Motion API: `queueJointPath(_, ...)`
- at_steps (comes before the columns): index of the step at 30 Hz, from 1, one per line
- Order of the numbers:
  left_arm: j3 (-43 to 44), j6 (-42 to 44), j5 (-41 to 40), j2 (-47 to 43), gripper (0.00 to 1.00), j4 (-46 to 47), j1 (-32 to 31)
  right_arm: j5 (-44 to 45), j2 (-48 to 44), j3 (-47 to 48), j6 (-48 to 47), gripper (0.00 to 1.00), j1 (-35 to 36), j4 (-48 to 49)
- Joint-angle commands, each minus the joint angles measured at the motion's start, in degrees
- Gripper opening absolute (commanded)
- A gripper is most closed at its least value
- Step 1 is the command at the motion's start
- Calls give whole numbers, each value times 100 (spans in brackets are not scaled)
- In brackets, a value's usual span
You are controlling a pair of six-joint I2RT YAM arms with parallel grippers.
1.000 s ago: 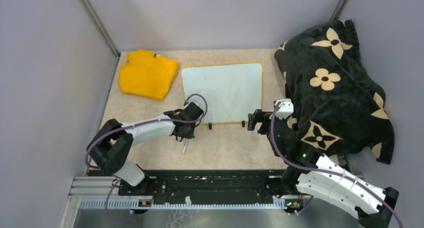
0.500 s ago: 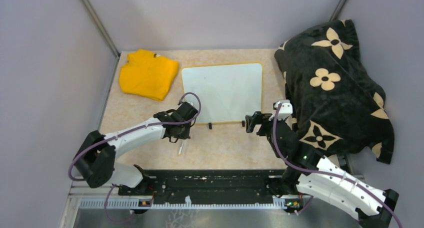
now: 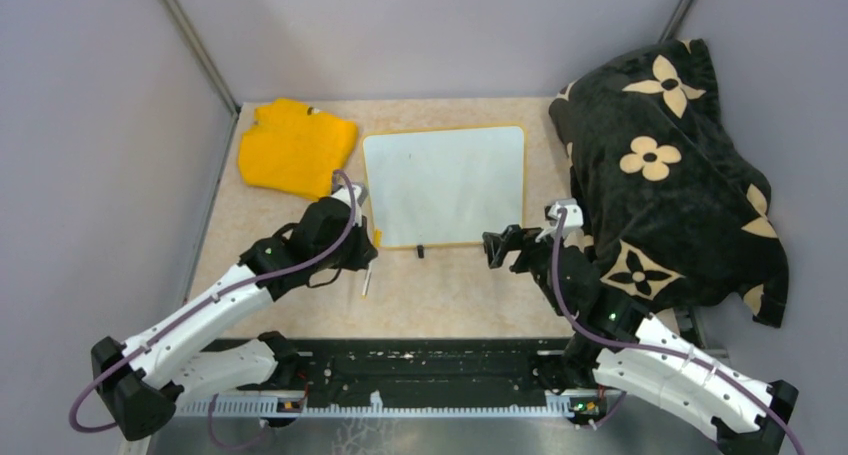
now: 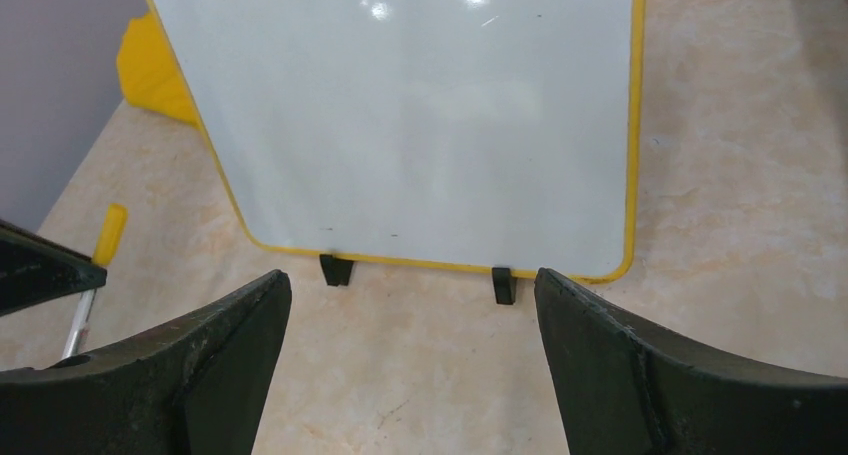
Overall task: Write a sentence on the whiteboard
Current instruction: Open the whiteboard marker at the center of the board.
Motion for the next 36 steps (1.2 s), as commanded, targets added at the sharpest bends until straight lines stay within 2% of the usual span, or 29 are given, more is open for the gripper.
queueJointPath(1, 210, 396, 400, -356, 0, 1122, -19, -560, 48, 353, 95, 90, 34, 514)
queueJointPath(6, 457, 510, 973, -294, 0, 2112, -21, -1220, 122, 450, 198, 90, 34, 697)
queueJointPath(16, 31, -281, 1778, -573, 0, 4369, -18, -2338, 938, 745, 587, 85, 38, 1320)
queueJointPath(25, -215, -746, 2068, -972, 0, 5129, -18, -3506, 1310, 929, 660, 85, 51, 2938)
queueJointPath(36, -453, -1086, 2413, -1210, 0, 5592, -18, -4268, 1965, 1224, 1278, 83, 51, 4000)
